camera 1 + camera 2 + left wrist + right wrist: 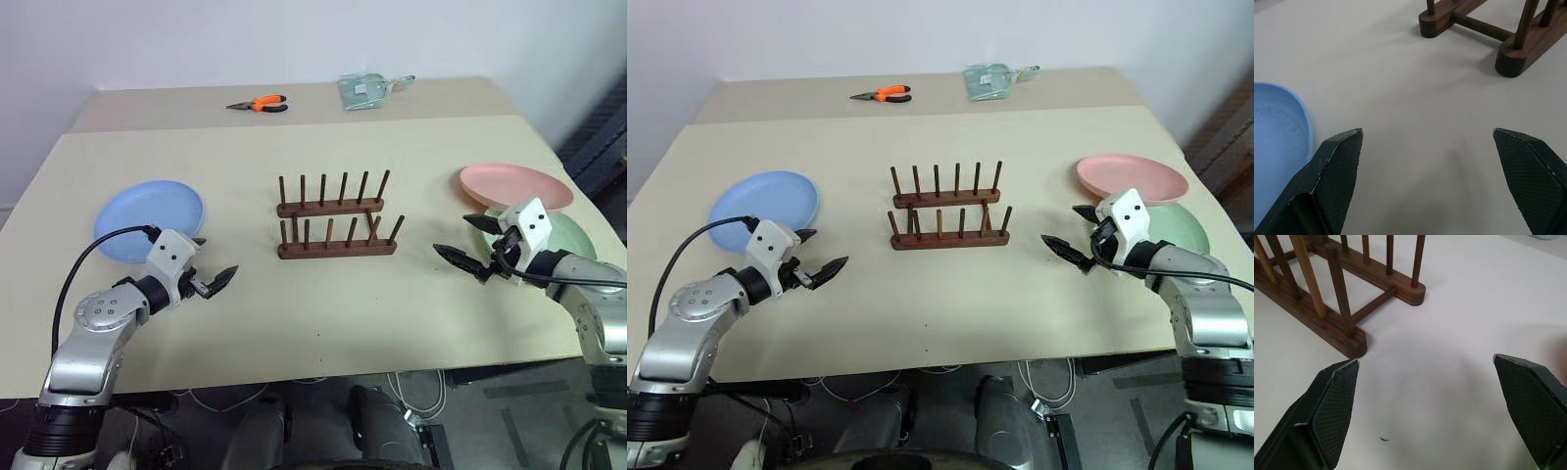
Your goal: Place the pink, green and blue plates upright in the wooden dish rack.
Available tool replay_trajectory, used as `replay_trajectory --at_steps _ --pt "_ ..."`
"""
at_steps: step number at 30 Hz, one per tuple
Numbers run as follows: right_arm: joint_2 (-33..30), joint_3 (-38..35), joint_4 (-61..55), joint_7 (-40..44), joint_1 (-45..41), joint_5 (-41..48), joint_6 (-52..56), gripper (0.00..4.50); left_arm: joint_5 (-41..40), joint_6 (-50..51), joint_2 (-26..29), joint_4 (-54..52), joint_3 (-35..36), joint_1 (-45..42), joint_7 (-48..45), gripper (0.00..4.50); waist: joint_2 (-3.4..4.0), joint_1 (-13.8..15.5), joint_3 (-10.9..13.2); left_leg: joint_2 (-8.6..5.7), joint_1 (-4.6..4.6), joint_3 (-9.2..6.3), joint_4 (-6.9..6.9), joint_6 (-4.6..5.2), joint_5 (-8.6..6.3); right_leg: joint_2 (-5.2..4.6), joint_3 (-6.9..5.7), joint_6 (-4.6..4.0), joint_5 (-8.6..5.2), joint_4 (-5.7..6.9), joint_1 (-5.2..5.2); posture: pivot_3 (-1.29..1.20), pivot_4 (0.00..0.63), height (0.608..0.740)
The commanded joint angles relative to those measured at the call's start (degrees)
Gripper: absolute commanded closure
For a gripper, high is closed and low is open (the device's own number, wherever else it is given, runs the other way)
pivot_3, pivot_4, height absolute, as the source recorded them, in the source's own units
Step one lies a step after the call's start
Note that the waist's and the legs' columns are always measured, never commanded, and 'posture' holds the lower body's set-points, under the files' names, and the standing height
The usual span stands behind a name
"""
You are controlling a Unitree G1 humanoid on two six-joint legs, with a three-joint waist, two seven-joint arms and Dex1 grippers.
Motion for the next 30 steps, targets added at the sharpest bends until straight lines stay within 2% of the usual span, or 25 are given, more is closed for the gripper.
replay_trajectory --at_steps 1,5,11,18,23,27,30 --pt "-0.29 0.00 -0.38 1.62 -2.15 1.53 1.24 0.00 -0.48 -0.25 -0.17 -2.29 -0.44 0.45 -0.19 0.14 0.01 -0.04 0.00 0.00 0.00 0.00 0.00 0.00 0.00 0.00 0.00 -0.01 0.00 0.00 0.00 0.00 0.150 0.740" --pt "-0.16 0.19 -2.71 0.43 -2.27 1.00 2.45 0.00 -0.50 -0.21 -0.78 -2.46 -2.02 0.22 -0.65 0.14 0.01 0.04 0.00 0.00 -0.01 -0.01 -0.01 0.00 0.00 0.00 0.00 -0.09 0.06 0.00 -0.01 0.00 0.150 0.740" --pt "0.67 0.62 -7.81 -2.03 -0.08 0.80 3.48 0.00 0.50 -1.67 -1.63 2.06 -7.39 -4.68 -3.73 0.14 0.00 0.34 0.00 -0.01 -0.03 -0.02 0.03 0.00 0.00 -0.01 -0.01 0.02 -0.03 -0.01 0.01 0.00 0.150 0.740" --pt "2.67 0.04 -15.45 -6.36 4.74 1.41 5.88 0.00 3.89 -8.37 -6.70 22.24 -14.34 -18.11 -8.13 0.14 0.01 1.19 -0.01 -0.04 -0.01 0.00 0.04 0.00 0.00 0.01 -0.01 0.07 0.05 0.01 0.00 0.00 0.150 0.740" --pt "3.85 -0.88 -20.37 -9.47 7.25 2.06 8.06 0.00 4.39 -12.21 -10.00 30.97 -17.61 -23.93 -13.59 0.14 0.00 1.39 -0.02 -0.05 -0.03 -0.01 0.07 0.00 0.01 0.00 -0.02 0.11 0.07 -0.01 0.01 0.00 0.150 0.740" --pt "4.13 -1.66 -24.46 -10.65 11.39 2.32 9.25 0.00 7.89 -16.30 -13.04 40.93 -21.60 -29.95 -17.16 0.14 0.00 1.99 -0.06 -0.09 -0.04 -0.08 0.10 0.00 0.01 -0.02 -0.05 0.16 0.05 -0.01 0.09 0.00 0.150 0.740" --pt "3.84 -3.12 -26.02 -11.06 14.12 2.28 9.44 0.00 8.06 -18.65 -14.99 45.45 -22.08 -33.05 -19.91 0.88 0.03 2.20 -0.09 -0.09 -0.01 -0.03 0.14 0.01 0.00 -0.02 -0.05 0.20 0.02 -0.04 0.12 0.00 0.150 0.740"
